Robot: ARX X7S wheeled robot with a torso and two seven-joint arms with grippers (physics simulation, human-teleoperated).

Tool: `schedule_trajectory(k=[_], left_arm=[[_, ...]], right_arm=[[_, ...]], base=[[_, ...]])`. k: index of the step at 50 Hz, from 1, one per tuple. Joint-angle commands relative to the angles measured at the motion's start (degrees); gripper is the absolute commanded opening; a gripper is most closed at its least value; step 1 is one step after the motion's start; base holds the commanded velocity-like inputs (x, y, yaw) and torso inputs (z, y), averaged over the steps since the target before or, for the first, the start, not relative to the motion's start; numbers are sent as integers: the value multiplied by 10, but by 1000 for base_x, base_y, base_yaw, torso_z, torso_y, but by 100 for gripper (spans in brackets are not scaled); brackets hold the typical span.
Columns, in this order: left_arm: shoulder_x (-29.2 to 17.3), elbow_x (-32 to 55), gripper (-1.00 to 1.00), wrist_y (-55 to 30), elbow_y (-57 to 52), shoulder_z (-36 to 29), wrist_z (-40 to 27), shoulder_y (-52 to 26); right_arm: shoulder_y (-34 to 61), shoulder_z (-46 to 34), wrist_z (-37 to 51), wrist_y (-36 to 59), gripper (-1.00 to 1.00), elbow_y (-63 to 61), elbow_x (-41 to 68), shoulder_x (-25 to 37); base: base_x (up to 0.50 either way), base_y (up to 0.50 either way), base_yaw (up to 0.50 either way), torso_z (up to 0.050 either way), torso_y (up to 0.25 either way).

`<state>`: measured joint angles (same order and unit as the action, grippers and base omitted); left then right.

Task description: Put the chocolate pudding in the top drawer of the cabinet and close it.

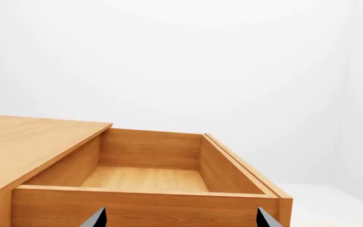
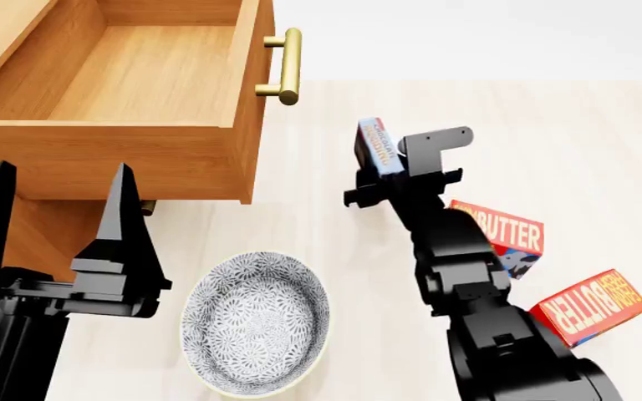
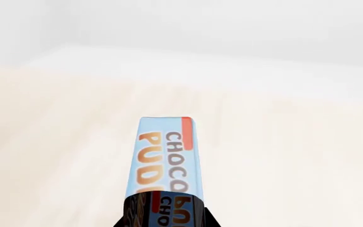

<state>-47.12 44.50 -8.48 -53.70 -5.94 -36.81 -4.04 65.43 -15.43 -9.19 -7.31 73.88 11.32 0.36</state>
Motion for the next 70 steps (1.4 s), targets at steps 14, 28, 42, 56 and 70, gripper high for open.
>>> schedule_trajectory(k=[14,28,42,56,70], left_arm=[[2,-4,100,9,6,-4,3,4],[-3,2,100,19,2,7,-1,15],[-8,10,100,38,-6,20,4,24],[-5,16,100,39,1,10,11,18],[-2,13,100,39,6,2,14,13]], right_arm=[[-130,-5,46,158,-100,-388,54,54],[-171,4,71,188,-100,-491,77,74],[-196,9,88,217,-100,-573,95,92],[-202,12,97,224,-100,-603,104,99],[-204,11,103,230,-100,-628,111,105]], base=[[0,0,0,0,0],[0,0,0,0,0],[0,0,0,0,0],[0,0,0,-5,175],[1,0,0,-8,250]])
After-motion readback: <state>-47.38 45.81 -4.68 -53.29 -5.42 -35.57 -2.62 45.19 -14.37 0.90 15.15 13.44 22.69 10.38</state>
